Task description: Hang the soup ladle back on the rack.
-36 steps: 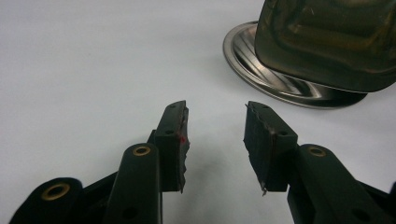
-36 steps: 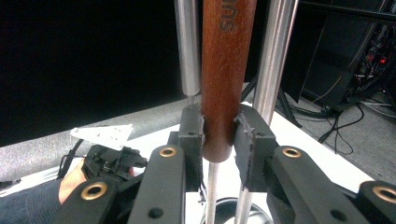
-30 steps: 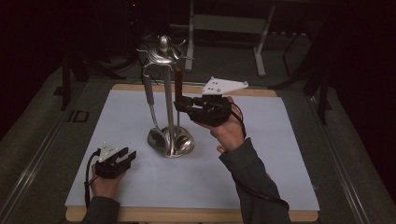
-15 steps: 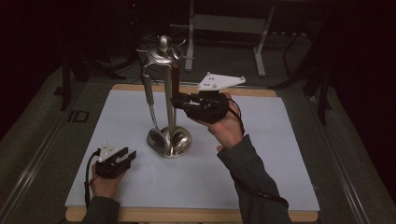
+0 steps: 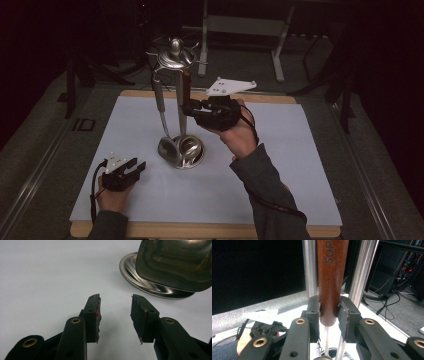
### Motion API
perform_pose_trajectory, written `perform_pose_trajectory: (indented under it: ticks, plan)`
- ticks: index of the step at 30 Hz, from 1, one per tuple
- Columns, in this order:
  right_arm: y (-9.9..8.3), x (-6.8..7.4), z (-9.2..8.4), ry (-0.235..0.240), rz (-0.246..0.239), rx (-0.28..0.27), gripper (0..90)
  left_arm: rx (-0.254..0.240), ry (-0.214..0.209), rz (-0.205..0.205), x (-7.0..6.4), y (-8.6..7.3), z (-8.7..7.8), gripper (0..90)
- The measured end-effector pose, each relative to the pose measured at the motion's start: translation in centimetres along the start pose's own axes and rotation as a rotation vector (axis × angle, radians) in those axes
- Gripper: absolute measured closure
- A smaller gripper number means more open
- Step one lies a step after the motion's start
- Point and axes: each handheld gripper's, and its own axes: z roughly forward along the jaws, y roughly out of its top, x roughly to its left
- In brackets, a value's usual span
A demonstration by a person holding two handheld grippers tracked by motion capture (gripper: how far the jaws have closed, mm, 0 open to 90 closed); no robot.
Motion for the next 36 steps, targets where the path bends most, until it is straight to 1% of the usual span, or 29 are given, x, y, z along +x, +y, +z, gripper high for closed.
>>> perform_pose_trajectory:
  ticks: [3,4,7,15,18,21,26,28,31,34,36]
  plan:
    - [-0.08,-0.14,0.04,0.003,0.014,-0.004,71.4,0.0,-0.001,0.0,0.0,0.0,0.0,59.8]
    - [-0.19,-0.3,0.08,0.008,0.027,-0.008,70.8,0.0,0.0,0.0,0.0,0.0,0.0,59.8]
    - [-0.31,-0.4,0.15,0.013,0.036,-0.01,70.5,0.0,0.0,0.0,0.0,0.0,0.0,59.8]
    - [-0.53,-0.52,0.37,0.021,0.041,-0.007,69.5,0.0,0.0,0.001,-0.01,0.0,0.01,59.8]
    - [-0.55,-0.6,0.46,0.016,0.046,-0.007,69.8,0.0,0.0,0.001,0.0,0.0,0.0,59.8]
    - [-0.5,-0.52,0.43,0.007,0.032,-0.012,70.8,0.0,0.0,0.001,0.01,0.0,-0.01,59.8]
    - [-0.27,-0.38,0.34,0.014,0.024,-0.018,72.9,0.0,0.0,0.001,0.0,0.0,0.01,59.8]
    - [-0.04,-0.35,0.39,0.012,0.025,-0.013,73.6,-0.001,0.0,0.0,0.0,0.0,0.01,59.8]
    - [0.18,-0.44,0.47,0.011,0.041,-0.007,73.5,0.0,0.0,-0.001,0.01,0.0,0.01,59.8]
    - [0.16,-0.51,0.73,-0.004,0.042,0.005,73.1,-0.001,0.0,0.0,0.01,0.0,0.0,59.7]
    - [-0.01,-0.62,0.82,0.003,0.049,0.005,72.7,-0.001,-0.001,-0.001,0.01,0.0,0.01,59.7]
